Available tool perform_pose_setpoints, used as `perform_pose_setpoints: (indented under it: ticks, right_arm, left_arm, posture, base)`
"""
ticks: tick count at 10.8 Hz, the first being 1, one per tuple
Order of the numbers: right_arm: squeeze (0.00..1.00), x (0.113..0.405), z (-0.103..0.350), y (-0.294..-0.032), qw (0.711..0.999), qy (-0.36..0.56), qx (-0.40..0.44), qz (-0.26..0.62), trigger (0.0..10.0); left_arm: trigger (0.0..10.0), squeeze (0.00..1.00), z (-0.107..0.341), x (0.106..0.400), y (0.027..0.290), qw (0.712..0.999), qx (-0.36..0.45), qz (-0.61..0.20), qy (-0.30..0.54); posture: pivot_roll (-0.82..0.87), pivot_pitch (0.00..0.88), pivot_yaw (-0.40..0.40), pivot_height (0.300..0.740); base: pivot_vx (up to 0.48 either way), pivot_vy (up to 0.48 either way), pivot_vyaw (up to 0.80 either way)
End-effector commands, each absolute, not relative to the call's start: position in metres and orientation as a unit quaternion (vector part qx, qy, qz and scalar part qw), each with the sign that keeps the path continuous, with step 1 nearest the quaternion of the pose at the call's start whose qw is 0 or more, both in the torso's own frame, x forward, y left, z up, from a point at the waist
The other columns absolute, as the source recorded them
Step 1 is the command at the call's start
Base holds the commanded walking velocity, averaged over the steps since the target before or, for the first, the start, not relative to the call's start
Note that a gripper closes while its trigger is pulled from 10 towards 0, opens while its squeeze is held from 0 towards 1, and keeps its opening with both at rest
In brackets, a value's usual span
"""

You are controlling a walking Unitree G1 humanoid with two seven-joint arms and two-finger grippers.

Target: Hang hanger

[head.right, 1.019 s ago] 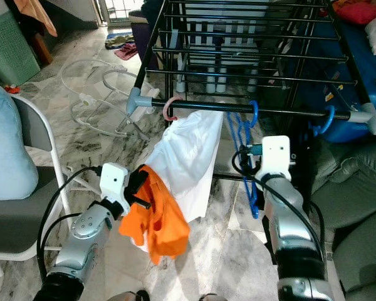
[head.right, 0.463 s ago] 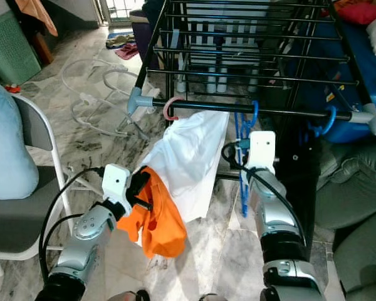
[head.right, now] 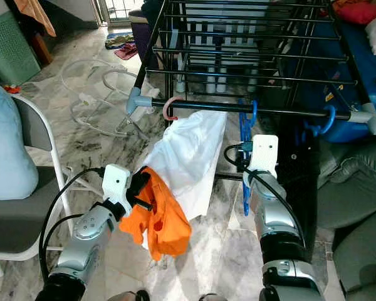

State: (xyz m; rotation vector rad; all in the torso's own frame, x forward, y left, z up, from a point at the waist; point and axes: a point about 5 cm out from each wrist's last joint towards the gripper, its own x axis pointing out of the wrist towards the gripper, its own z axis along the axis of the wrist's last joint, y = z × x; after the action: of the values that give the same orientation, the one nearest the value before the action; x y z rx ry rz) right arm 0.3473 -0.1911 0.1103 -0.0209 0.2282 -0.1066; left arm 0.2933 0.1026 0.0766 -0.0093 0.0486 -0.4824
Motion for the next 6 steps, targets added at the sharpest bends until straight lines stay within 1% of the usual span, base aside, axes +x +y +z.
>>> perform_pose_setpoints:
  ticks: [1, 6]
  right_arm:
    - [0.0, 0.3477, 0.112, -0.1909, 0.992, 0.112, -0.014, -0.055, 0.0]
    - [0.0, 0.3484, 0.1139, -0.1954, 0.991, 0.115, -0.033, -0.064, 0.1]
  left_arm:
    - [10.0, 0.0, 0.0759, 0.2929, 0.1021, 0.969, -0.002, -0.245, 0.027]
    - [10.0, 0.0, 0.0741, 0.2931, 0.1024, 0.969, 0.001, -0.245, 0.032]
  posture:
    - [-0.19, 0.109, 0.035, 0.74]
    - [-0.19, 0.105, 0.031, 0.74]
  base:
    - [0.0, 0.0, 0.0]
    - [0.0, 0.0, 0.0]
